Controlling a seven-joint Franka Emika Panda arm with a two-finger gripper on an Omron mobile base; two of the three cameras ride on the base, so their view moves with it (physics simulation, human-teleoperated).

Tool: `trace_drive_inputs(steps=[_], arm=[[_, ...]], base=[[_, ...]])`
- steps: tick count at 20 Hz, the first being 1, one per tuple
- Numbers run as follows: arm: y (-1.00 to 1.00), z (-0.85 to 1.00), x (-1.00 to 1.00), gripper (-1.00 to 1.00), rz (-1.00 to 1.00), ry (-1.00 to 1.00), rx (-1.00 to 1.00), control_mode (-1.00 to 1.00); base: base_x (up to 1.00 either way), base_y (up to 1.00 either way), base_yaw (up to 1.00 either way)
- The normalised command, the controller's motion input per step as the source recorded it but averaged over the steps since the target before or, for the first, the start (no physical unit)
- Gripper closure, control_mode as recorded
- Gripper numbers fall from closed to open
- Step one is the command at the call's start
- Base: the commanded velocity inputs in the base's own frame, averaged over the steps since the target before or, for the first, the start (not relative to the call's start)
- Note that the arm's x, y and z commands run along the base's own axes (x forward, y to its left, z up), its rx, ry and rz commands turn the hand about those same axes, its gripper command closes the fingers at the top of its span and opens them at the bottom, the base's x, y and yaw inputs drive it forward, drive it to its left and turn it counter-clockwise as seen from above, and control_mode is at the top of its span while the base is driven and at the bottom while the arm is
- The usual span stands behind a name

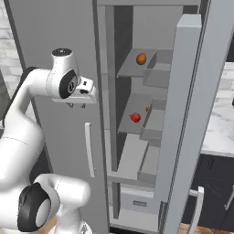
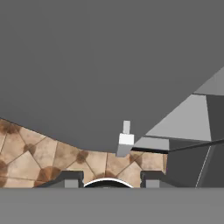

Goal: Take the fish and mango from the highest rack and move them to the second highest rack where the carrot and bell pepper are located, to maximize freezer space. Close the freezer door after rearranging.

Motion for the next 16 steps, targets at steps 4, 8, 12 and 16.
trace_drive_inputs(steps=[4, 8, 12, 16], arm=[[0.00, 0.00, 0.00, -1.00, 0.00, 0.00, 0.00, 1.00], [0.00, 0.00, 0.00, -1.00, 0.00, 0.00, 0.00, 1.00], [0.00, 0.00, 0.00, -1.00, 0.00, 0.00, 0.00, 1.00], [0.00, 0.00, 0.00, -1.00, 0.00, 0.00, 0.00, 1.00]], base=[[-0.16, 0.03, 0.00], [-0.29, 0.22, -0.05], [-0.31, 0.26, -0.47], [-0.11, 0.15, -0.22]])
